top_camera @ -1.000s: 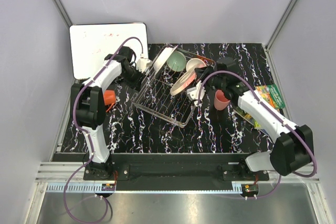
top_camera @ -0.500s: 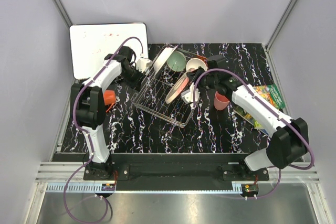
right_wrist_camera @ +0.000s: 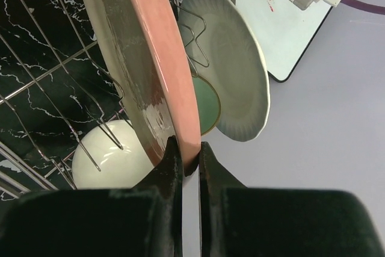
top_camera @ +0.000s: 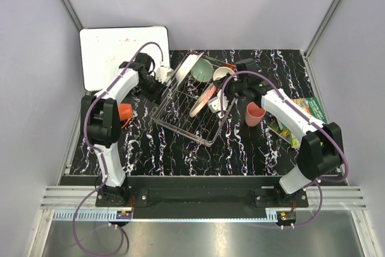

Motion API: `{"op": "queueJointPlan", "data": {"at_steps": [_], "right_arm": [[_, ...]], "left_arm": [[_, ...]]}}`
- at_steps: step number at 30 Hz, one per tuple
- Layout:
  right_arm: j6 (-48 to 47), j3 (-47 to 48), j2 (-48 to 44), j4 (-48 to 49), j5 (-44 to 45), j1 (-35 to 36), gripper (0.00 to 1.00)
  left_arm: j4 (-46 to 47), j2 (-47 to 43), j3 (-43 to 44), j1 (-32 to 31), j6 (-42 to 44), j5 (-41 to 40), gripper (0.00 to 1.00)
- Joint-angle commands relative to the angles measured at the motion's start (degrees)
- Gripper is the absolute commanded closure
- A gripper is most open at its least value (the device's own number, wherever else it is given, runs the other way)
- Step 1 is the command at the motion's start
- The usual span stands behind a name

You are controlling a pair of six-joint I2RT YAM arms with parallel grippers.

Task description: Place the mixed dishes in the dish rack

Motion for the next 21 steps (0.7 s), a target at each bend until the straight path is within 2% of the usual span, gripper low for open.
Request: {"op": "queueJointPlan", "data": {"at_steps": [1,8,13,21], "right_arm": [[-6.9,5.8,1.3,6.9,-2.7,-1.6,1.00],[-7.4,8.7,4.7,10.1,-4.2,-1.8,1.00],[-5.5,7.3,6.7,14.5,-5.4,-2.4,0.97],[1.1,3.6,10.2,34.2,-7.2,-4.1,0.99]], "left_arm": [[-2.2,0.3,2.0,0.8,1.7,2.0,0.80],[-2.2,0.4,1.6,1.1,1.9,2.4,0.80],[-2.3,0.2,0.6,1.2,2.3,2.7,0.80],[-2.3,0.2,-0.1,1.5,2.7,3.2,0.80]]}}
